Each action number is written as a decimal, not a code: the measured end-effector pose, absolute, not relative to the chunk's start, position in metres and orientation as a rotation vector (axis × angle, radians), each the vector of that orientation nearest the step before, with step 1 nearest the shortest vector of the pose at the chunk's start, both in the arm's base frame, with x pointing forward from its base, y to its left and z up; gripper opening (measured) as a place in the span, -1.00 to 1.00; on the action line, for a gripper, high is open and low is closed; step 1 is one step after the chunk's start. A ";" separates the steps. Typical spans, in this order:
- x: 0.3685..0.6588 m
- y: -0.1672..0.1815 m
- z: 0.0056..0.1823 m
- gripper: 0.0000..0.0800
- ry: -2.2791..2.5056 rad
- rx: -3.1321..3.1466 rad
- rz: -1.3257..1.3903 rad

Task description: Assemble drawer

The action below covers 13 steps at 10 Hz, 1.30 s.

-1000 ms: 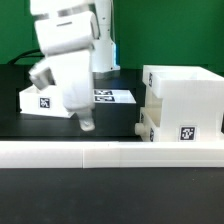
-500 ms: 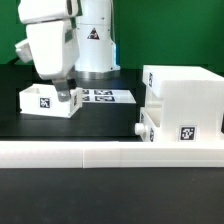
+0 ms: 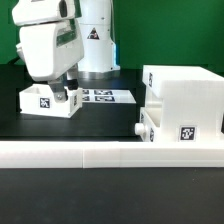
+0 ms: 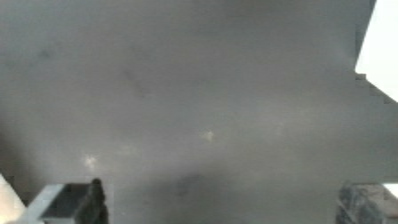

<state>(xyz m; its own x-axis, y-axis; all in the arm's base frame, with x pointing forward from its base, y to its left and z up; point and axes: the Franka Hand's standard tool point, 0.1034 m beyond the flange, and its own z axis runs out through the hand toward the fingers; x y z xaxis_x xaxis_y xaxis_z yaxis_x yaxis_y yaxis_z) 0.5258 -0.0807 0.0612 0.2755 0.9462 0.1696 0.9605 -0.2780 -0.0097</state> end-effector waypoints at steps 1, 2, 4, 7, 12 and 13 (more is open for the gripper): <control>0.526 -0.081 0.061 0.62 -1.737 -2.472 -0.192; 0.525 -0.081 0.060 0.62 -1.677 -2.507 -0.187; 0.522 -0.087 0.062 0.62 -1.471 -2.658 -0.208; 0.498 -0.091 0.078 0.62 -1.020 -2.924 -0.280; 0.487 -0.087 0.075 0.62 -0.480 -3.022 -0.253; 0.487 -0.086 0.075 0.62 -0.394 -3.029 -0.249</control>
Offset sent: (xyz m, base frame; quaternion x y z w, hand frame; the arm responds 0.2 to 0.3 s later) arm -0.0185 -0.0111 0.0095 -0.0601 -0.0023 0.1694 0.9837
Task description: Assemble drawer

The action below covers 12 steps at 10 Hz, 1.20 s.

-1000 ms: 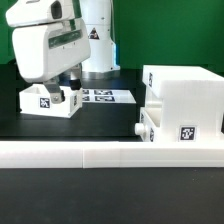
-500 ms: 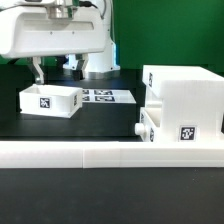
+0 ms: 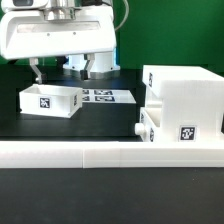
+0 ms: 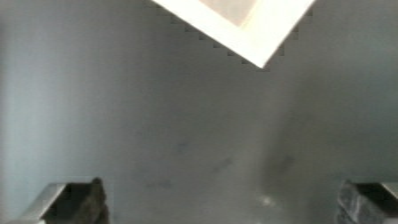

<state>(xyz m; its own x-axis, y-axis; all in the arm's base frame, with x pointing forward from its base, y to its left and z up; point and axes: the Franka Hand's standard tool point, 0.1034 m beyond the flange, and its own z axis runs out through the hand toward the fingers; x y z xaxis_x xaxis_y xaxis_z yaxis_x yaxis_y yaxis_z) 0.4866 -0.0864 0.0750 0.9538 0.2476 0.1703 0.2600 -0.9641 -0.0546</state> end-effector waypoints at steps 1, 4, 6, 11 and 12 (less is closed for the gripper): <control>0.486 -0.086 0.075 0.62 -0.344 -3.033 -0.246; 0.465 -0.070 0.071 0.62 0.291 -3.015 -0.129; 0.447 -0.077 0.057 0.62 0.420 -2.997 -0.101; 0.441 -0.076 0.054 0.62 0.376 -3.008 -0.113; 0.440 -0.076 0.054 0.62 0.373 -3.009 -0.112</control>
Offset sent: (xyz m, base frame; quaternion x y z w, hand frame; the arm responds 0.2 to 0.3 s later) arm -0.0386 -0.0141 -0.0124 -0.1094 -0.1376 0.3400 0.9238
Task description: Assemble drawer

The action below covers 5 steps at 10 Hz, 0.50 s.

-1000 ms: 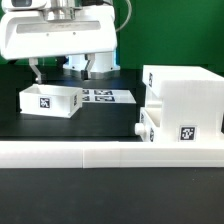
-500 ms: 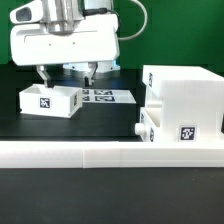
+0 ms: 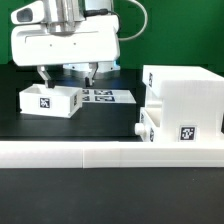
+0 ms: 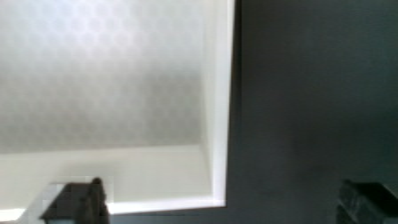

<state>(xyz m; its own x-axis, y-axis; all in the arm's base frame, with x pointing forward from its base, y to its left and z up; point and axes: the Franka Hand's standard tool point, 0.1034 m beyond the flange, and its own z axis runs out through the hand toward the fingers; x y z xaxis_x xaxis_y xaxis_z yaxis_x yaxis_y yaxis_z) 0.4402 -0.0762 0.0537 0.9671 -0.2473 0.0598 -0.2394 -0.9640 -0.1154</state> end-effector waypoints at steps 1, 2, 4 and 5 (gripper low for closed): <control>0.431 -0.075 0.048 0.62 0.374 -3.013 -0.112; 0.421 -0.074 0.040 0.62 0.361 -3.019 -0.104; 0.408 -0.069 0.027 0.62 0.355 -3.023 -0.098; 0.403 -0.066 0.020 0.62 0.350 -3.026 -0.108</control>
Offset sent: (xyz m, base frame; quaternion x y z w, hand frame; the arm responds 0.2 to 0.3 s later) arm -0.0265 0.0046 -0.0221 -0.0178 0.0047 0.0106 0.9998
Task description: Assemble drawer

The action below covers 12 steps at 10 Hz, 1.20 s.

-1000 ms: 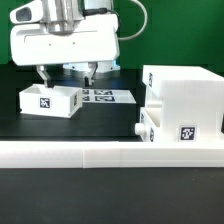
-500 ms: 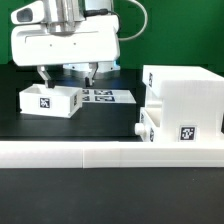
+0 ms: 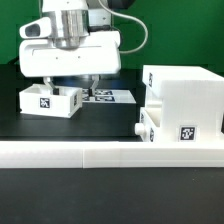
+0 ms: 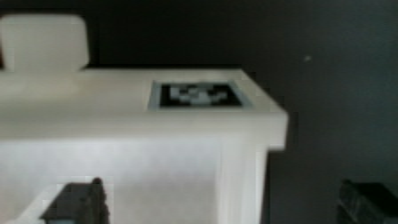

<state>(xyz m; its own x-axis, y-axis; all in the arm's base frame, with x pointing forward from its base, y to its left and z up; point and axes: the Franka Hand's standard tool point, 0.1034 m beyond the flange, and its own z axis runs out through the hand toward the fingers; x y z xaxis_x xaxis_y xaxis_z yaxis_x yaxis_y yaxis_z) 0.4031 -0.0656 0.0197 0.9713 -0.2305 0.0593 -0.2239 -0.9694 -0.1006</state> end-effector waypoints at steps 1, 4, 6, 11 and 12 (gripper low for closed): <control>0.399 -0.062 0.013 0.62 0.342 -3.029 -0.113; 0.397 -0.056 0.006 0.62 0.303 -3.034 -0.121; 0.397 -0.056 0.006 0.56 0.294 -3.035 -0.121; 0.399 -0.052 0.007 -0.88 0.279 -3.036 -0.127; 0.400 -0.052 0.007 -0.88 0.279 -3.038 -0.135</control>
Offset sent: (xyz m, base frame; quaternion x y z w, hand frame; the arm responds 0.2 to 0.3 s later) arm -0.0052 -0.0024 -0.0142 -0.0257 0.0139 -0.0345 0.9990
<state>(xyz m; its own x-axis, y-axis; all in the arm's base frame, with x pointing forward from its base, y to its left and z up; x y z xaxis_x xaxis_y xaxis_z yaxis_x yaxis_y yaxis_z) 0.4000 -0.0525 0.0071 0.9795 -0.1852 0.0796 -0.1774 -0.9795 -0.0958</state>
